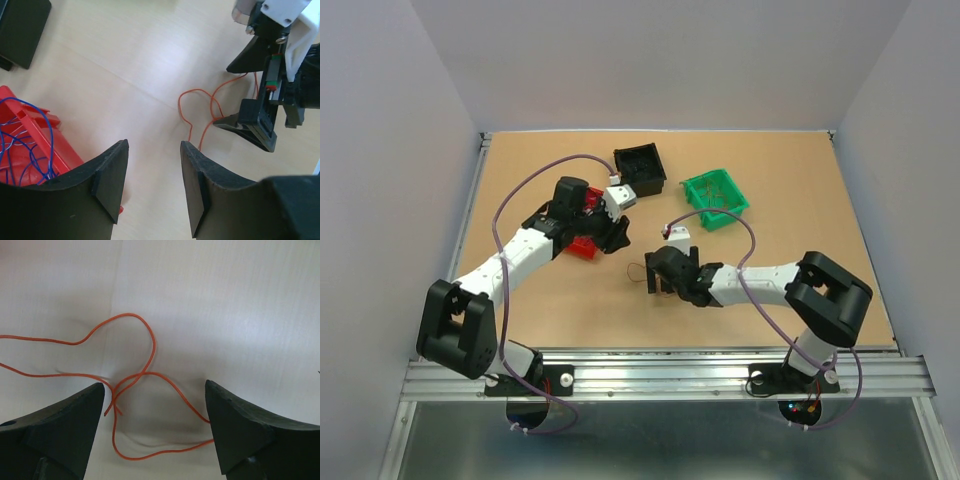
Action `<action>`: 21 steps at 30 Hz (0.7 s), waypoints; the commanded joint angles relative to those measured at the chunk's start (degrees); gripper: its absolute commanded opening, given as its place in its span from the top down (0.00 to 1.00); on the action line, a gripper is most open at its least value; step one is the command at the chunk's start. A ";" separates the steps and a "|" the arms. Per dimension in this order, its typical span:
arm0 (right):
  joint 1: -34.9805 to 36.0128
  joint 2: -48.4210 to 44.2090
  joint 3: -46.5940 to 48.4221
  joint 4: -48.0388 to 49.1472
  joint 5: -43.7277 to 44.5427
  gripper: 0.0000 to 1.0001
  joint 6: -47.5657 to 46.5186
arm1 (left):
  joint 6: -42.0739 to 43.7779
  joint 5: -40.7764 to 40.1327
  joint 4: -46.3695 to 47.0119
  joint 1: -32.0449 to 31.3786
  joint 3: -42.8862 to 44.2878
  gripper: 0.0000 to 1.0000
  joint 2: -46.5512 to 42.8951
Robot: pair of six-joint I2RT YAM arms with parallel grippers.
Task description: Untangle the cables
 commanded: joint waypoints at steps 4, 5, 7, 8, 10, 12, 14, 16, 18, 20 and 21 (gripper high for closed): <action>1.32 4.33 4.85 -0.01 4.45 0.32 2.73 | -0.39 1.12 1.50 -0.42 -1.48 0.43 -2.29; 1.32 4.77 4.77 -0.37 4.62 0.36 3.08 | -0.30 1.03 1.59 -0.42 -1.66 0.43 -2.47; 1.50 5.74 4.59 -0.90 3.66 0.42 3.26 | -0.30 0.68 1.68 -0.33 -1.74 0.43 -2.56; 1.50 6.35 4.42 -1.51 3.14 0.54 3.69 | -0.39 0.50 1.86 -0.42 -1.74 0.43 -2.47; 1.59 6.45 3.63 -1.96 3.39 0.72 4.48 | -0.39 0.07 1.86 -0.42 -1.74 0.43 -2.47; 1.59 4.43 2.49 -2.13 4.62 0.99 5.45 | -0.39 -0.29 2.03 -0.42 -1.74 0.43 -2.47; 1.59 1.20 1.08 -2.05 6.28 0.99 4.85 | -0.39 -0.81 2.30 -0.42 -1.74 0.43 -2.38; 1.59 -1.45 0.81 -2.05 7.96 0.99 3.62 | -0.39 -1.34 2.30 -0.33 -1.74 0.43 -2.21; 1.59 -3.92 1.16 -2.13 10.07 1.00 1.07 | -0.57 -1.78 2.47 -0.25 -1.66 0.43 -2.03; 0.80 -7.61 2.91 -2.05 12.62 0.99 -2.62 | -0.57 -2.22 2.74 -0.33 -1.66 0.43 -1.94; 0.36 -8.75 3.88 -2.13 12.71 0.99 -3.85 | -0.57 -2.31 2.74 -0.33 -1.66 0.43 -1.94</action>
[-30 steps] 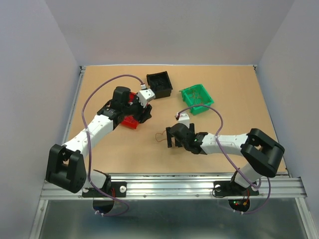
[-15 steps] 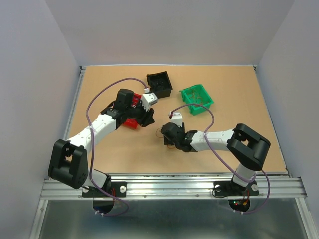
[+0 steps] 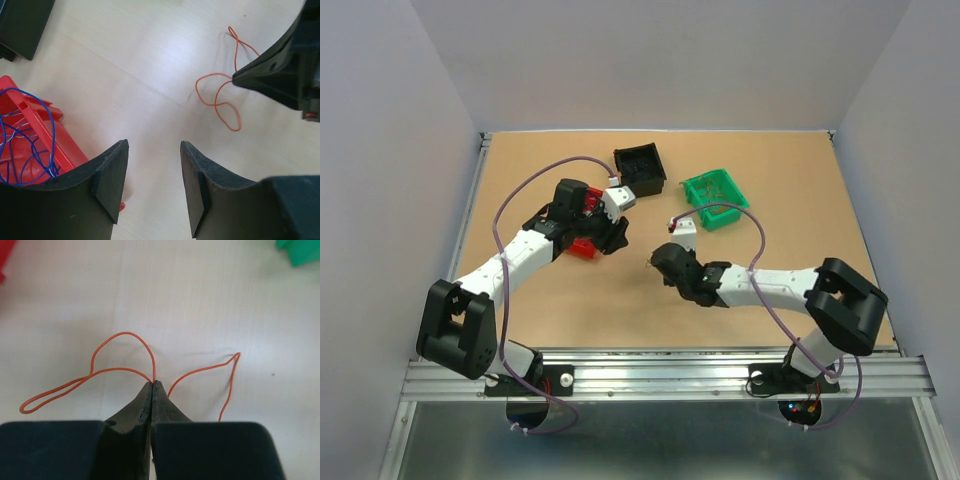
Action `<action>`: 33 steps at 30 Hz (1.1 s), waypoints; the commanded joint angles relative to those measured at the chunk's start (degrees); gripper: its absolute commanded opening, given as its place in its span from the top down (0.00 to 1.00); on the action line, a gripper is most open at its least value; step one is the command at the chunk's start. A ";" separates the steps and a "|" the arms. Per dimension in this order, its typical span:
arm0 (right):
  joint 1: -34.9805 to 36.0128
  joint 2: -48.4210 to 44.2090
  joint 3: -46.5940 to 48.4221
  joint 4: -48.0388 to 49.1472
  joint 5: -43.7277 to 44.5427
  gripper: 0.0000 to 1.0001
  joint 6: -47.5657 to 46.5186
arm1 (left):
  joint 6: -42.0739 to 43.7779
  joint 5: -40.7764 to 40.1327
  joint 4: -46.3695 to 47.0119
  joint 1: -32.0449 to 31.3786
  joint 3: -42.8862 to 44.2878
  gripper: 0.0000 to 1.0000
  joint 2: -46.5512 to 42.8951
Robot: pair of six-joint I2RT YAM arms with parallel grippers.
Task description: Untangle the cables
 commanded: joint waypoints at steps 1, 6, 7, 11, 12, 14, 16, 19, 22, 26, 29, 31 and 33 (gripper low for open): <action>-2.26 -8.01 3.38 0.69 5.83 0.99 -6.13 | -0.42 -0.63 1.75 -0.07 -0.28 0.43 -1.68; -10.52 -10.57 10.32 1.65 -0.13 0.99 -14.39 | -0.59 -1.51 2.19 -0.07 -0.19 0.44 -1.41; -14.02 -10.66 11.38 3.05 -2.15 0.99 -15.62 | -0.59 -1.59 2.28 -0.07 -0.28 0.44 -1.41; -22.82 -10.93 13.93 9.90 -16.55 0.99 -19.50 | -0.59 -2.03 2.54 -0.07 -0.28 0.44 -1.15; -26.06 -10.58 14.55 10.70 -21.28 0.99 -19.24 | -0.59 -2.12 2.54 -0.07 -0.19 0.44 -1.06; -28.63 -9.35 17.00 11.67 -23.78 0.99 -19.24 | -0.50 -2.38 2.63 -0.07 -0.19 0.44 -1.15; -32.31 -7.15 18.15 12.98 -26.94 0.99 -18.62 | -0.50 -2.47 2.72 -0.07 -0.37 0.44 -1.24; -36.98 -3.03 17.46 15.62 -35.47 0.99 -15.56 | -0.42 -2.74 2.72 -0.07 -0.37 0.44 -1.33; -43.47 1.10 13.95 25.25 -46.07 1.00 -11.08 | -0.50 -3.00 2.90 -0.07 -0.37 0.44 -1.15; -45.52 4.36 11.31 30.20 -51.12 1.00 -8.43 | -0.42 -3.00 2.98 -0.07 -0.37 0.44 -0.98; -45.52 4.54 9.98 31.10 -51.39 0.99 -8.60 | -0.33 -3.26 2.98 -0.07 -0.28 0.44 -0.89; -45.52 4.11 8.67 31.10 -50.34 0.99 -8.34 | -0.33 -3.26 2.98 -0.07 -0.28 0.44 -0.80; -45.69 3.14 7.27 31.10 -49.64 0.99 -7.55 | -0.24 -3.35 2.98 -0.07 -0.28 0.44 -0.80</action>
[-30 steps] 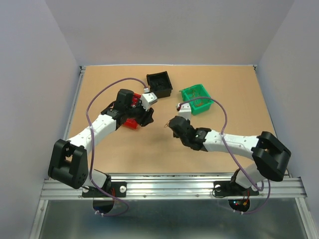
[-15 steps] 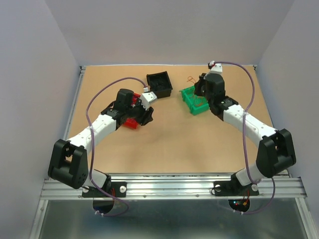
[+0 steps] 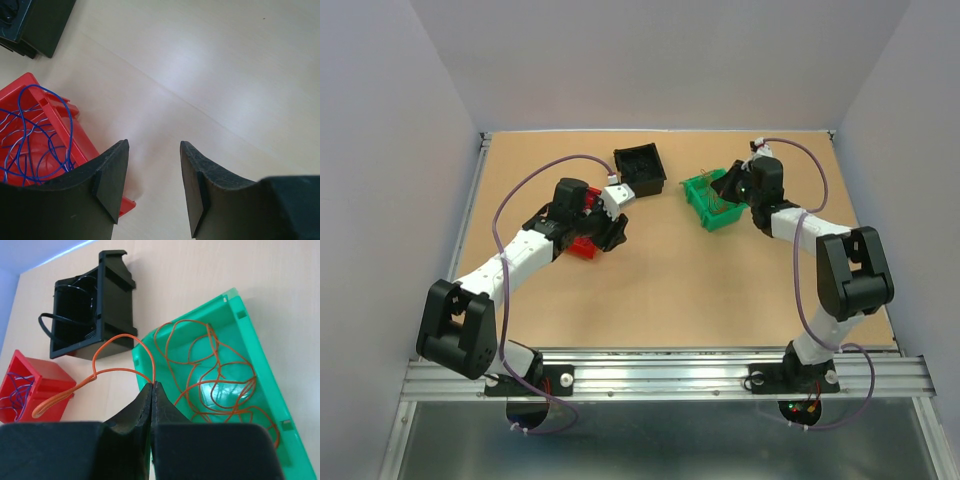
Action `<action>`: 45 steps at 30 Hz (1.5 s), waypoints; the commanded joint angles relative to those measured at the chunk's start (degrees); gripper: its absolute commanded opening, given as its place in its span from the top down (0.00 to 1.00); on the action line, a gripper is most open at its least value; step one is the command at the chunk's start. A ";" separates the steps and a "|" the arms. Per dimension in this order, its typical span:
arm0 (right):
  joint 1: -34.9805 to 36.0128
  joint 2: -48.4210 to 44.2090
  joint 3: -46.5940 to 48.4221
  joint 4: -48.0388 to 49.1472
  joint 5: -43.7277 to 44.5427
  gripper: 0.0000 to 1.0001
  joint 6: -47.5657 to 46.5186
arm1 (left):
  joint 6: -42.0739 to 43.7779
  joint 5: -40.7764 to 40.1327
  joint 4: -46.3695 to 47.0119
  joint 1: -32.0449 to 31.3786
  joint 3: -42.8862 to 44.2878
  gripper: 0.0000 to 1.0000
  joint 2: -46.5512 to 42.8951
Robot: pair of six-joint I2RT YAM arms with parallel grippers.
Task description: Untangle the cables
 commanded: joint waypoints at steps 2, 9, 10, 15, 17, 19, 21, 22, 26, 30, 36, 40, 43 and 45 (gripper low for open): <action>0.42 -3.27 -4.37 6.46 -0.76 1.00 1.83 | -0.17 -0.01 1.52 -0.07 -0.37 0.44 -0.97; 0.42 -5.29 -6.40 2.51 3.55 0.82 -0.10 | -0.17 -0.01 1.52 -0.07 -0.28 0.44 -0.62; 0.42 -5.81 -6.67 2.25 3.90 0.78 -0.28 | -0.09 -0.01 1.52 -0.07 -0.28 0.44 -0.62; 0.42 -10.30 -6.76 -1.35 7.76 0.67 -1.95 | 0.00 -0.45 1.61 -0.07 -0.28 0.44 -0.54; 0.42 -11.87 -6.93 -2.49 10.05 0.66 -2.56 | -0.08 -0.54 1.61 -0.07 -0.19 0.44 -0.36; 0.42 -13.02 -7.63 -2.85 10.50 0.66 -2.83 | 0.00 -0.71 1.61 -0.07 -0.19 0.44 -0.45; 0.42 -14.51 -8.07 -2.85 8.06 0.62 -4.14 | -0.09 -0.89 1.70 -0.07 -0.28 0.44 -0.36; 0.60 -14.61 -8.25 -2.85 6.29 0.60 -4.84 | -0.17 -0.89 1.87 -0.07 -0.19 0.44 -0.27; 4.46 -13.38 -6.76 -5.04 3.99 0.40 -9.93 | -0.09 -1.06 1.87 -0.07 -0.11 0.44 -0.01; 9.38 -9.17 -1.41 -9.96 9.51 0.38 -14.69 | -0.17 -1.24 1.78 -0.07 -0.02 0.44 0.08; 17.11 -9.16 -2.80 -10.41 19.61 0.38 -12.15 | -0.17 -1.59 1.96 -0.07 -0.02 0.44 0.08; 22.56 -7.85 -5.52 -7.61 31.39 0.32 -3.82 | -0.17 -2.03 2.05 -0.07 0.07 0.44 0.34; 25.99 -5.21 -9.56 0.64 40.54 0.30 1.38 | -0.17 -2.73 2.49 -0.07 -0.19 0.44 -0.09; 26.87 -2.84 -9.66 2.59 43.79 0.30 3.93 | 0.00 -3.17 2.57 -0.07 -0.28 0.44 -0.44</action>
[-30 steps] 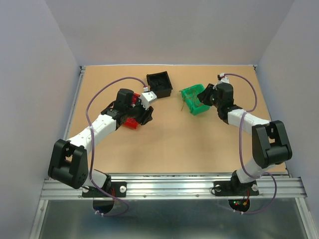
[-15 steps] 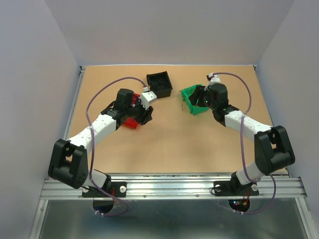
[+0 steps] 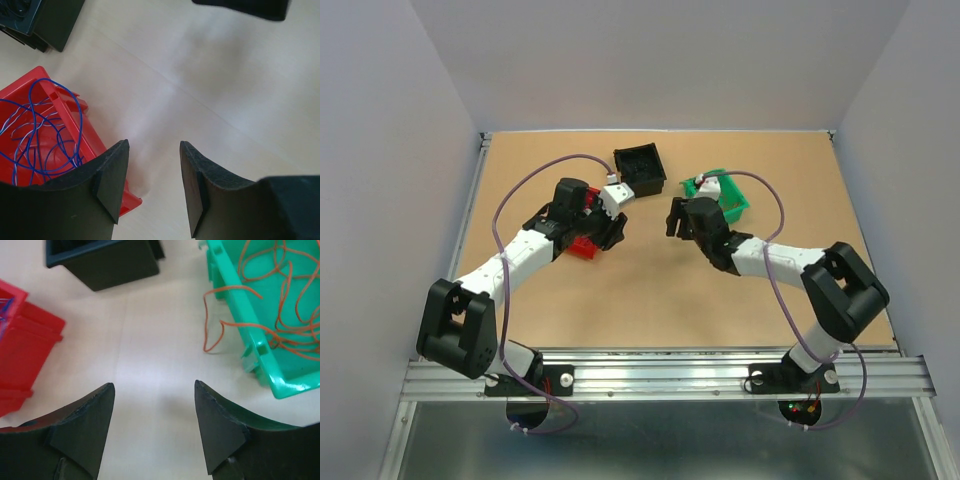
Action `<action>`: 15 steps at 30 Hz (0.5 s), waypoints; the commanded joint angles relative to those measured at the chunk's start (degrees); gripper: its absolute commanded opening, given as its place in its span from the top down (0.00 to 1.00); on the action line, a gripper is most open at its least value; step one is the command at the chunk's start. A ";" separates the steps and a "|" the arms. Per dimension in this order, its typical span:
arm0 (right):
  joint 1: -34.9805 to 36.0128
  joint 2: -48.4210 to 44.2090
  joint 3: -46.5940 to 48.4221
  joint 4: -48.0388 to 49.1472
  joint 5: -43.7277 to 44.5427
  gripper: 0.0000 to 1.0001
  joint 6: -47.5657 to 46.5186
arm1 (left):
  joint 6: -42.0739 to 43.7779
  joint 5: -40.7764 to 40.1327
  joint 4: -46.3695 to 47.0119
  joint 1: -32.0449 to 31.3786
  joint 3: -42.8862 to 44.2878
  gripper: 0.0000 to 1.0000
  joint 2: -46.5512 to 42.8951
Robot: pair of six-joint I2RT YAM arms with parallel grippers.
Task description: Untangle the cables
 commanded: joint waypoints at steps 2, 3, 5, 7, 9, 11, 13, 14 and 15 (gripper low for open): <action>3.15 7.30 -0.87 7.67 18.40 0.30 11.44 | 0.00 -1.01 2.62 -0.07 -0.45 0.44 -0.82; 3.50 10.09 -0.25 7.67 19.90 0.30 12.50 | 0.00 -1.10 2.62 -0.07 -0.46 0.44 -0.82; 4.81 12.30 0.80 7.58 25.67 0.30 15.49 | 0.00 -1.19 2.62 -0.07 -0.54 0.44 -0.82; 5.96 14.07 1.51 7.50 31.39 0.32 18.39 | 0.00 -1.27 2.80 -0.07 -0.54 0.44 -0.82; 6.14 14.86 1.34 7.67 34.23 0.34 20.50 | 0.09 -1.36 2.71 -0.07 -0.63 0.44 -0.91; 6.14 16.18 2.03 7.76 37.12 0.35 21.57 | 0.00 -1.27 2.71 -0.07 -0.63 0.44 -1.00; 6.23 17.50 2.74 7.76 37.93 0.35 21.48 | 0.18 -1.27 2.71 -0.07 -0.63 0.44 -0.91; 6.14 18.37 4.13 7.76 38.98 0.35 21.22 | 0.18 -1.36 2.79 -0.07 -0.63 0.44 -0.91; 6.14 20.12 4.67 7.76 39.25 0.36 21.04 | 0.18 -1.36 2.80 -0.07 -0.63 0.44 -0.91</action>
